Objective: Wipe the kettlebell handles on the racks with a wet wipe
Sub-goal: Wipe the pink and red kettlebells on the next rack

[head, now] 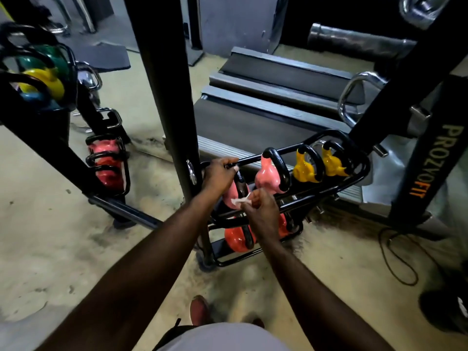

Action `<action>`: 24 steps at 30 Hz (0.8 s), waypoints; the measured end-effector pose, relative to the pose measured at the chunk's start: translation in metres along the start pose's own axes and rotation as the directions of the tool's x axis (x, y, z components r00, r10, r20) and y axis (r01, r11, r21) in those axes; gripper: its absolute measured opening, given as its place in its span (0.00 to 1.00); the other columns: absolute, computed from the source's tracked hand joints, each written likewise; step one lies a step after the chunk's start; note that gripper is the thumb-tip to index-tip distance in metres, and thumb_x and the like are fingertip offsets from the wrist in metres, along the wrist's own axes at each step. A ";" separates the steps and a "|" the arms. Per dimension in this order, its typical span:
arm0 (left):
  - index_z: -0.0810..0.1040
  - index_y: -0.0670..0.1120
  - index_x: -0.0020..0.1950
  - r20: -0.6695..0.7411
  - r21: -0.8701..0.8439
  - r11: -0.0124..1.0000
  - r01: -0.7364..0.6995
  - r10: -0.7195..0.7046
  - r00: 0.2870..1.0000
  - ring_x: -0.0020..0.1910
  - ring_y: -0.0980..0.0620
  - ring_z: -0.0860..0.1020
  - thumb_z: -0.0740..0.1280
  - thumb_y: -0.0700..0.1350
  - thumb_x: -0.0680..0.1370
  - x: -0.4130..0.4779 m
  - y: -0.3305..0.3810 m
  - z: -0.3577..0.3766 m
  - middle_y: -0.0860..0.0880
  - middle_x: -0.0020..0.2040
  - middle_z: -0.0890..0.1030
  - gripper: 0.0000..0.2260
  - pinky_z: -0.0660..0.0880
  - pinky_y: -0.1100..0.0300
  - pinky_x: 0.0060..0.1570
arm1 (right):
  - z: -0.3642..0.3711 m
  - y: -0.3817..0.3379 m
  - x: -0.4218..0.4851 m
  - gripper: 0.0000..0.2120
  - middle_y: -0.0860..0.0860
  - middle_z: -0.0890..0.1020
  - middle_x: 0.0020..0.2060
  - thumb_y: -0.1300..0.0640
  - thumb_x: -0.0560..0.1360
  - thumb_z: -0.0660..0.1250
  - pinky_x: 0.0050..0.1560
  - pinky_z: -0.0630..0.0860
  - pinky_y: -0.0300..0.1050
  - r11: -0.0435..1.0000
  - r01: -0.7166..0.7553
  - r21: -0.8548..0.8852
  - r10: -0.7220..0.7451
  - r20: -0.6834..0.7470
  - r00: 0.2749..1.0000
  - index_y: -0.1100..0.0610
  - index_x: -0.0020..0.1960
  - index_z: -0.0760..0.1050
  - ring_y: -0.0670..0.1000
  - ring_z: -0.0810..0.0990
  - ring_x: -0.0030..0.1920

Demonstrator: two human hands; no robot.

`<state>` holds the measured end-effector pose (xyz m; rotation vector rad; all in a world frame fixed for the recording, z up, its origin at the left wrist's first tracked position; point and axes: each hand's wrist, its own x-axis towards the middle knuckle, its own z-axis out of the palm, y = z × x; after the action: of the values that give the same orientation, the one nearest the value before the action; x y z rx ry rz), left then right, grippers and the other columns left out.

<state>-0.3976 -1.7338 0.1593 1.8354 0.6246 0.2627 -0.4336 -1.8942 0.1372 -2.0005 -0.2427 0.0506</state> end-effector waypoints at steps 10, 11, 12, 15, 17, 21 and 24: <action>0.82 0.38 0.59 -0.039 -0.192 0.977 0.094 -0.103 0.994 0.56 0.48 0.82 0.70 0.32 0.74 -0.006 0.018 -0.006 0.42 0.55 0.84 0.14 0.76 0.52 0.63 | 0.003 -0.001 0.002 0.10 0.44 0.79 0.37 0.59 0.68 0.78 0.40 0.71 0.32 0.995 0.029 0.097 -0.025 -0.033 0.999 0.54 0.41 0.76 0.40 0.77 0.39; 0.81 0.36 0.59 -0.049 -0.222 0.969 0.106 -0.120 0.992 0.55 0.49 0.81 0.69 0.31 0.74 -0.006 0.020 -0.006 0.41 0.55 0.84 0.14 0.75 0.53 0.63 | 0.004 -0.006 0.007 0.10 0.44 0.80 0.38 0.57 0.69 0.78 0.40 0.72 0.32 0.995 0.055 0.088 -0.052 -0.041 0.998 0.54 0.42 0.76 0.40 0.78 0.39; 0.81 0.35 0.59 -0.055 -0.250 0.961 0.122 -0.139 0.989 0.53 0.49 0.80 0.68 0.30 0.74 -0.007 0.022 -0.007 0.40 0.55 0.83 0.14 0.75 0.55 0.63 | 0.006 -0.011 0.010 0.10 0.44 0.80 0.39 0.55 0.69 0.78 0.41 0.73 0.35 0.995 0.091 0.050 -0.089 -0.042 0.995 0.53 0.43 0.76 0.42 0.78 0.41; 0.81 0.33 0.57 -0.065 -0.296 0.942 0.161 -0.188 0.980 0.48 0.49 0.78 0.68 0.28 0.73 -0.010 0.024 -0.010 0.41 0.49 0.82 0.12 0.76 0.55 0.59 | 0.019 -0.020 0.012 0.11 0.45 0.76 0.44 0.53 0.70 0.76 0.45 0.72 0.42 0.970 0.205 -0.134 -0.213 -0.047 0.976 0.52 0.46 0.75 0.48 0.76 0.45; 0.81 0.34 0.55 -0.063 -0.318 0.934 0.166 -0.195 0.979 0.47 0.48 0.79 0.69 0.28 0.73 -0.009 0.026 -0.009 0.40 0.47 0.82 0.12 0.77 0.51 0.59 | 0.024 -0.019 0.009 0.11 0.48 0.73 0.46 0.54 0.70 0.75 0.47 0.71 0.43 0.935 0.257 -0.242 -0.282 -0.075 0.956 0.54 0.47 0.74 0.50 0.74 0.47; 0.81 0.33 0.56 -0.054 -0.299 0.940 0.164 -0.188 0.981 0.48 0.49 0.79 0.69 0.29 0.73 -0.010 0.028 -0.004 0.42 0.48 0.81 0.12 0.76 0.53 0.60 | 0.022 0.005 -0.007 0.12 0.49 0.74 0.43 0.58 0.69 0.76 0.49 0.72 0.49 0.947 0.221 -0.231 -0.258 -0.140 0.956 0.55 0.43 0.72 0.52 0.73 0.47; 0.81 0.34 0.57 -0.043 -0.299 0.940 0.167 -0.188 0.981 0.49 0.49 0.79 0.69 0.29 0.74 -0.013 0.027 -0.007 0.42 0.48 0.82 0.13 0.76 0.54 0.59 | 0.018 0.018 -0.014 0.09 0.45 0.77 0.43 0.59 0.69 0.76 0.50 0.74 0.53 0.983 0.144 -0.116 -0.162 -0.171 0.972 0.53 0.43 0.76 0.51 0.76 0.47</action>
<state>-0.4041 -1.7413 0.1887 1.4789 0.7537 0.2850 -0.4471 -1.8877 0.1125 -2.0679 -0.2873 -0.2453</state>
